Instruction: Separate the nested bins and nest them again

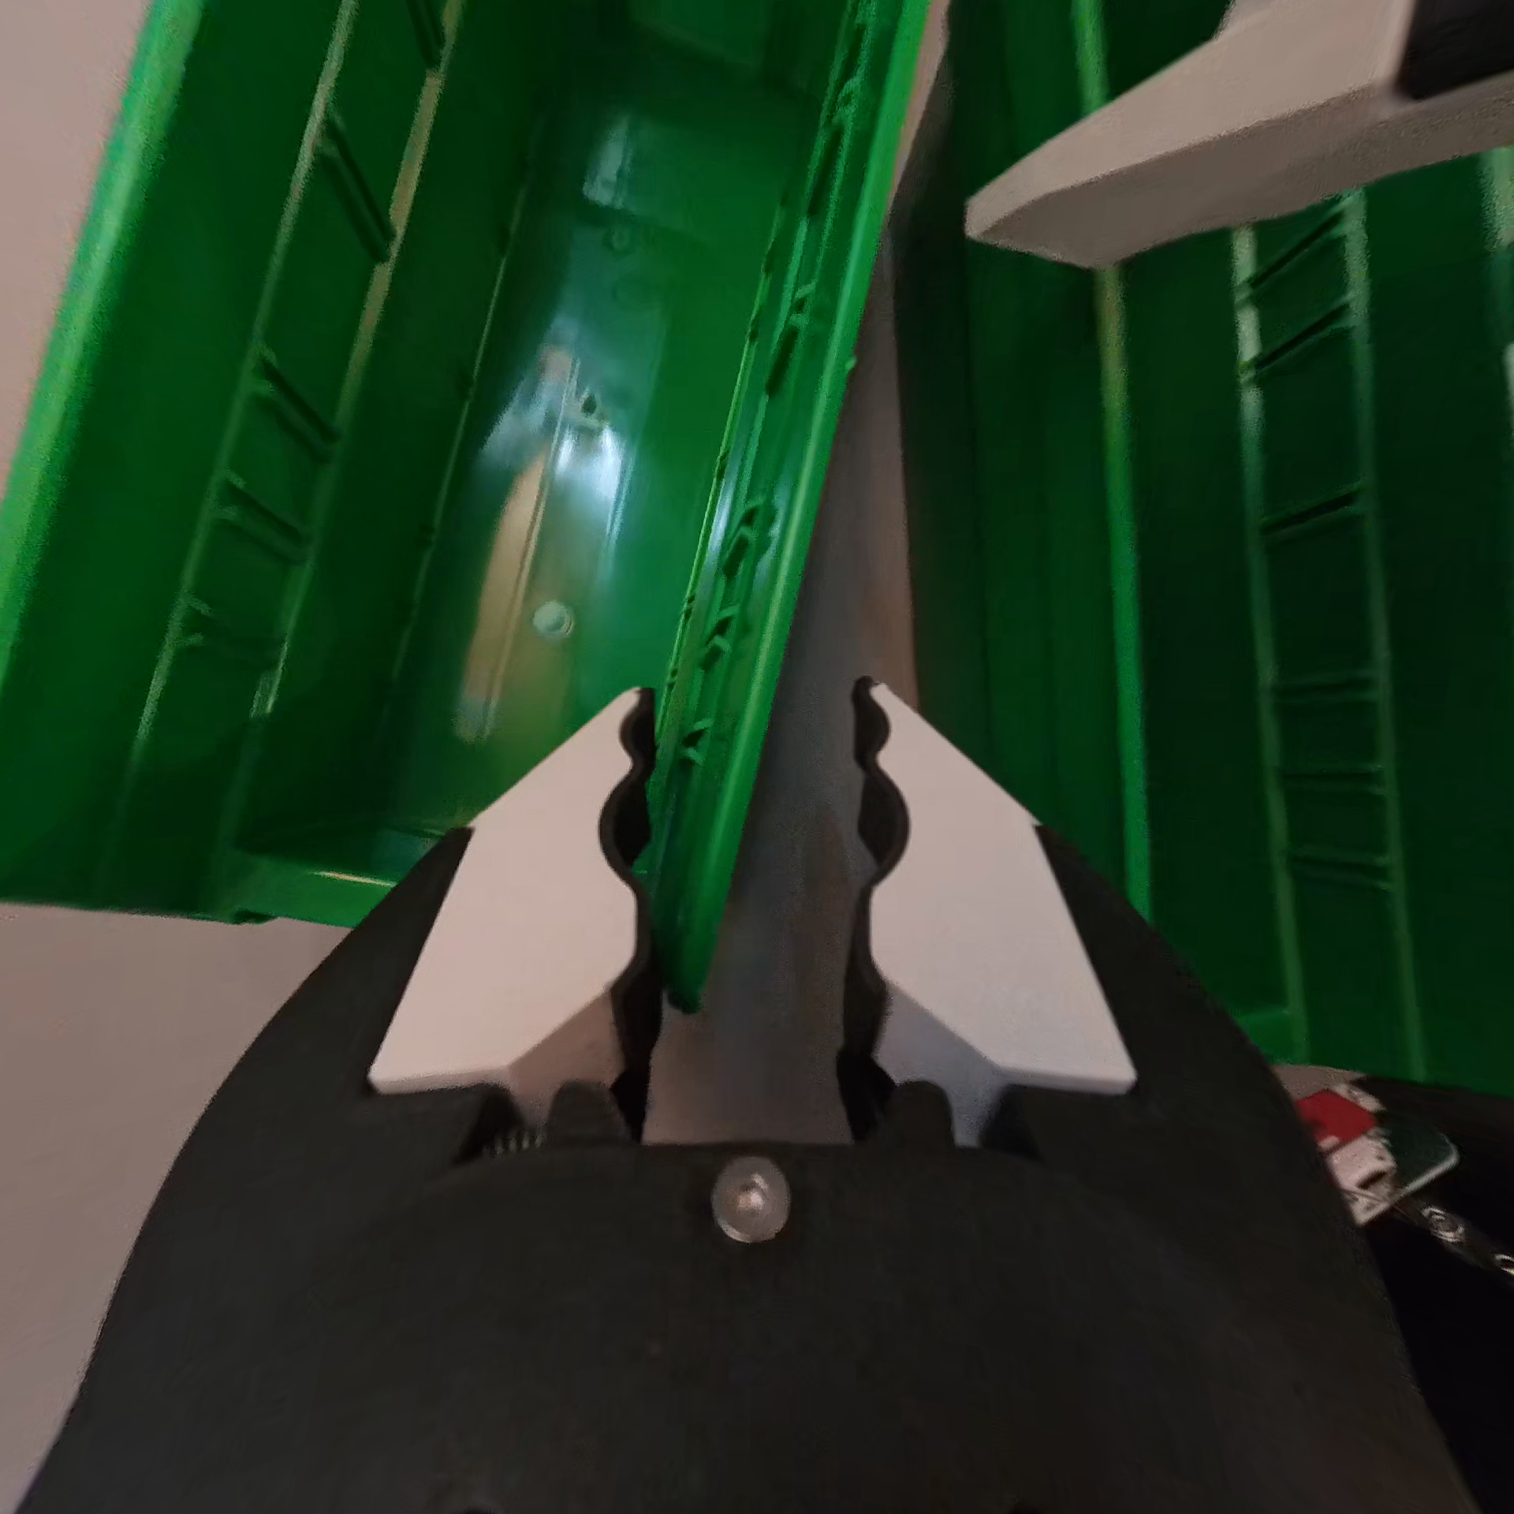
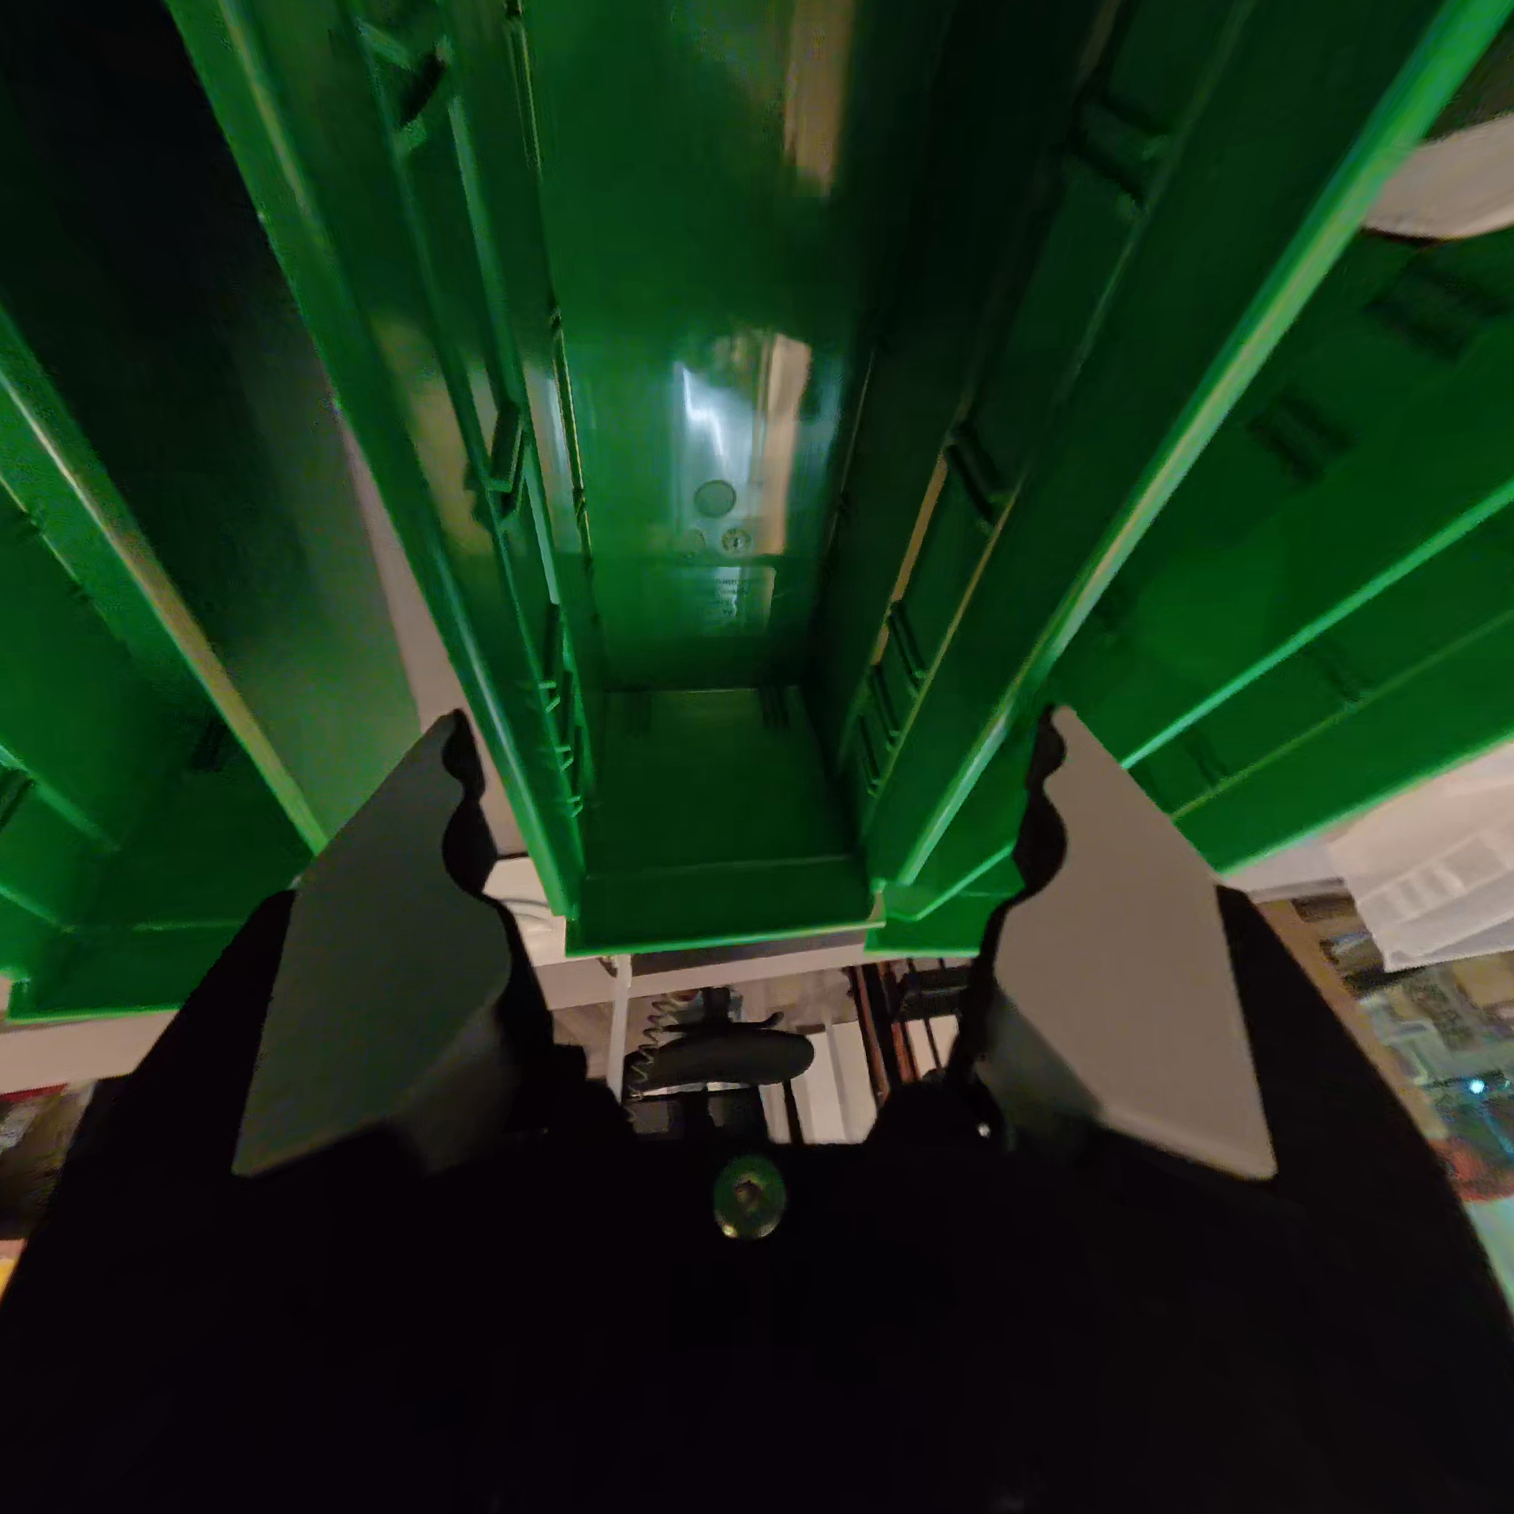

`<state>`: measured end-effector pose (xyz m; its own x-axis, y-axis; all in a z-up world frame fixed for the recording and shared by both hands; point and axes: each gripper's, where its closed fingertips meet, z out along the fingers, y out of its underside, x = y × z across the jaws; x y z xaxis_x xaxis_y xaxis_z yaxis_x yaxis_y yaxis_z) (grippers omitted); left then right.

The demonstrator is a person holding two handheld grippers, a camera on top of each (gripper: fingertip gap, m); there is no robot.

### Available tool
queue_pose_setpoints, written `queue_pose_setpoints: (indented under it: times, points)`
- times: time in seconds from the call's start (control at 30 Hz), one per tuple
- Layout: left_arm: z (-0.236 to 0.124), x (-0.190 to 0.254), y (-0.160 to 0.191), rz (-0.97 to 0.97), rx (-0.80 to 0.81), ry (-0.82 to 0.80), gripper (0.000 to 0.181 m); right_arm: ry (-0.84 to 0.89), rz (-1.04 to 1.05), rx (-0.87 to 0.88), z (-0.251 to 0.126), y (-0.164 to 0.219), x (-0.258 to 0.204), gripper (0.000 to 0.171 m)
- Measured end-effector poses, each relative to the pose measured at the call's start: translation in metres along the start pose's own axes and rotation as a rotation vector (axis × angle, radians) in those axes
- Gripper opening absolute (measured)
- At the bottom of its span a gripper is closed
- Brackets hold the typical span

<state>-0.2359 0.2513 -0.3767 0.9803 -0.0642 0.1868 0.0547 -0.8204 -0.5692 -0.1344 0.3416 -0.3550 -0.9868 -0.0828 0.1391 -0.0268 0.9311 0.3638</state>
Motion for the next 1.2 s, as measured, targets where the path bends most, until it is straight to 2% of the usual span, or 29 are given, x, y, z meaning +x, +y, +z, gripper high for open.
queue_pose_setpoints:
  times: [0.03,0.1,0.2,0.3,0.4,0.5,0.57,0.67,0.73,0.77,1.03,1.2]
  points:
    - [-0.006,0.004,-0.005,0.011,0.033,0.014,0.053,0.013,0.035,-0.007,-0.003,0.004,-0.001,0.139]
    - [-0.024,0.011,-0.016,0.052,0.097,0.045,0.061,0.033,0.133,0.003,-0.014,0.011,-0.004,0.147]
    - [-0.06,0.009,-0.038,0.131,0.191,0.03,0.063,0.091,0.312,0.074,-0.044,0.017,-0.006,0.144]
    - [-0.085,-0.025,-0.063,0.194,0.243,-0.069,0.062,0.103,0.538,0.161,-0.075,0.023,-0.017,0.123]
    - [-0.075,-0.062,-0.072,0.197,0.174,-0.101,0.07,0.031,0.701,0.294,-0.093,0.009,-0.042,0.114]
    - [-0.046,-0.092,-0.059,0.209,0.035,-0.123,0.072,-0.02,0.773,0.323,-0.096,-0.008,-0.073,0.11]
    - [-0.029,-0.097,-0.049,0.204,-0.021,-0.079,0.067,-0.062,0.839,0.341,-0.099,-0.021,-0.094,0.104]
    - [-0.011,-0.093,-0.04,0.161,-0.029,0.005,0.03,-0.122,0.907,0.372,-0.093,-0.048,-0.123,0.091]
    - [-0.006,-0.092,-0.034,0.166,-0.036,-0.008,0.012,-0.172,0.925,0.361,-0.082,-0.063,-0.143,0.091]
    - [-0.005,-0.09,-0.031,0.173,-0.034,-0.011,0.003,-0.196,0.93,0.375,-0.079,-0.071,-0.15,0.082]
    - [-0.019,-0.079,-0.006,0.103,-0.01,-0.059,0.002,-0.261,0.891,0.445,-0.055,-0.094,-0.18,0.053]
    - [-0.034,-0.081,0.013,0.081,-0.006,-0.069,0.002,-0.224,0.848,0.464,-0.05,-0.09,-0.187,0.023]
